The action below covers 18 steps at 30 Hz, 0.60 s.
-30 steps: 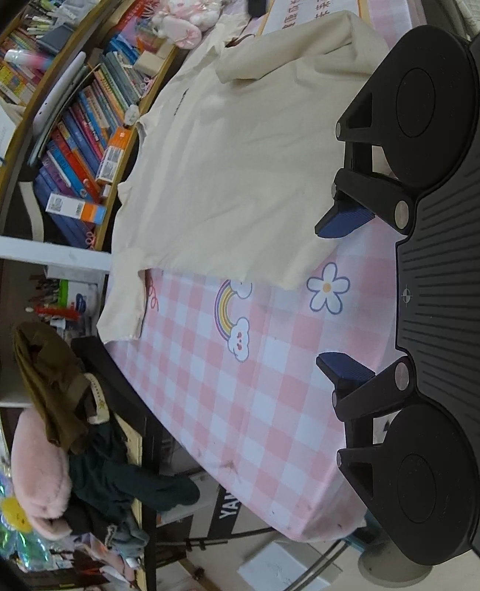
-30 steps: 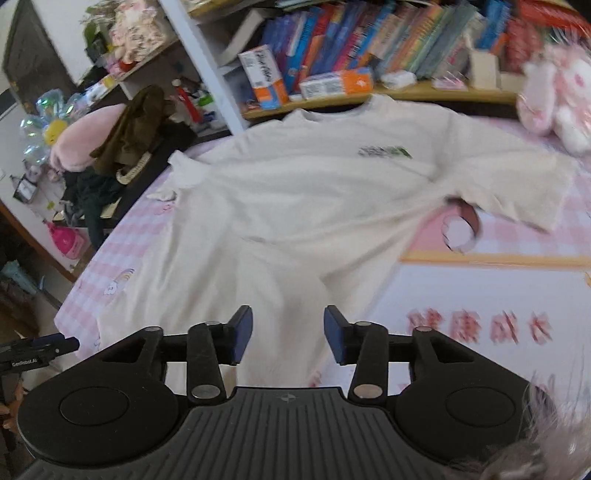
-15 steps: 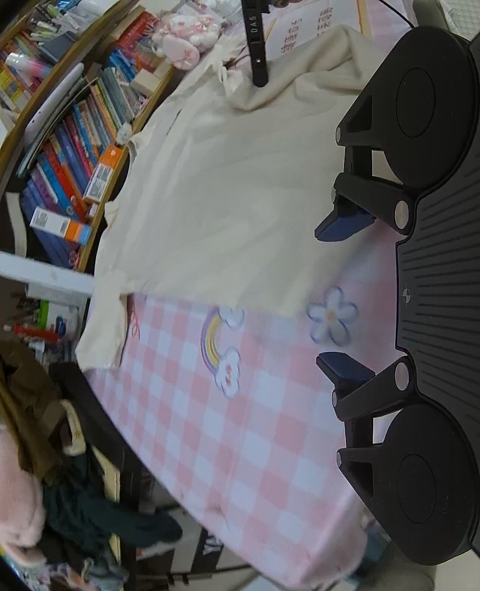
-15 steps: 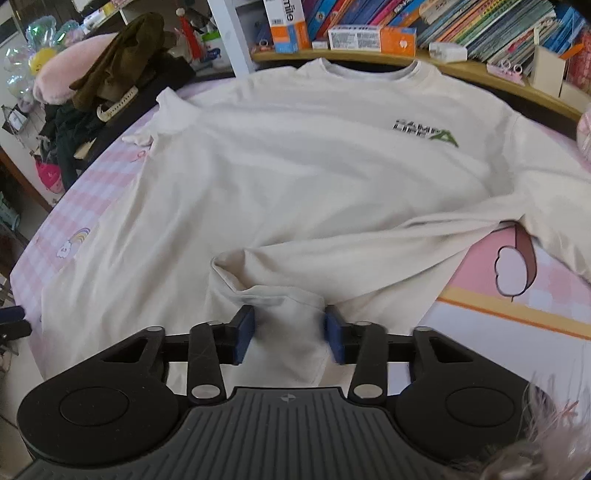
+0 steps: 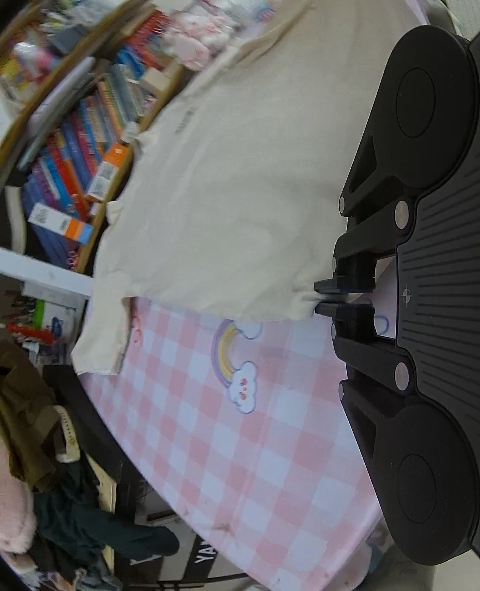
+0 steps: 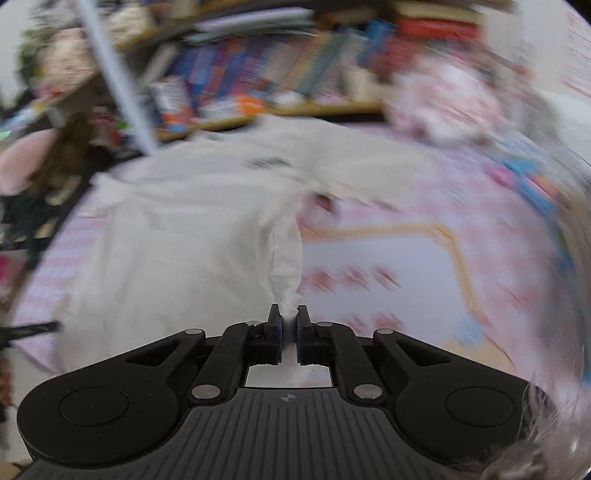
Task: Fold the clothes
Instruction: 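Pull the hem with the right gripper while the left gripper grasps the hem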
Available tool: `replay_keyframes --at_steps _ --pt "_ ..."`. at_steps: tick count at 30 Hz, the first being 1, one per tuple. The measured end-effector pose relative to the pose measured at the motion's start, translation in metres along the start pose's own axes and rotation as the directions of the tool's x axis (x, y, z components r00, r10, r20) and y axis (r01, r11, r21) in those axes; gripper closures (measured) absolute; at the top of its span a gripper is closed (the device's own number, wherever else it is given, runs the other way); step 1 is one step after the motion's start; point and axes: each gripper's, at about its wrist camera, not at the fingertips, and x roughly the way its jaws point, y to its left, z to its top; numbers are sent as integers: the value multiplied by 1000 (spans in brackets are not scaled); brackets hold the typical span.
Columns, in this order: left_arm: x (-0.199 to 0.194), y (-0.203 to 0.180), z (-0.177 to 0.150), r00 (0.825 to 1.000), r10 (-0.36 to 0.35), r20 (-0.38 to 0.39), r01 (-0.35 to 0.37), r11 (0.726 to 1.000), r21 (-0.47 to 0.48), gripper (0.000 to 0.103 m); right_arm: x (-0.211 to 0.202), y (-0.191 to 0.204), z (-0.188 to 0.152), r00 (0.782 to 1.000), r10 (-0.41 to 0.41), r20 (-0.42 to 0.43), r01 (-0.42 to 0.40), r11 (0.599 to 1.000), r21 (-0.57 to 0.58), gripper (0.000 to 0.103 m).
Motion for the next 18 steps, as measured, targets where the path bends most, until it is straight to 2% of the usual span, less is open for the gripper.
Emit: replay_keyframes --at_steps 4,7,9,11,12,13,15,16,18 --pt "-18 -13 14 998 -53 29 53 998 -25 100 14 -26 -30 997 -55 -58 62 990 130 97" --pt "-6 -53 17 992 -126 32 124 991 44 98 34 -28 -44 993 -65 -102 78 988 131 96" --pt "9 -80 12 979 -204 4 202 973 112 87 45 -27 -49 991 -66 -118 80 990 120 96" --pt "8 -86 8 963 -269 -9 268 953 145 80 51 -25 -52 990 -62 -127 77 990 114 96" --pt "5 -84 7 961 -276 -3 273 949 156 73 53 -23 -52 990 -61 -130 76 991 112 95" --pt "0 -77 6 967 -254 17 248 955 160 67 54 -23 -52 990 -61 -128 75 991 109 95" --pt "-4 -61 3 986 -160 48 151 976 154 67 55 -25 -54 990 -63 -128 77 991 109 94" --pt "-3 -56 1 991 -122 48 114 982 150 67 55 -26 -55 989 -65 -130 80 991 110 94" --pt "6 -51 -3 996 -86 17 82 986 147 67 57 -29 -57 989 -62 -132 78 990 116 93"
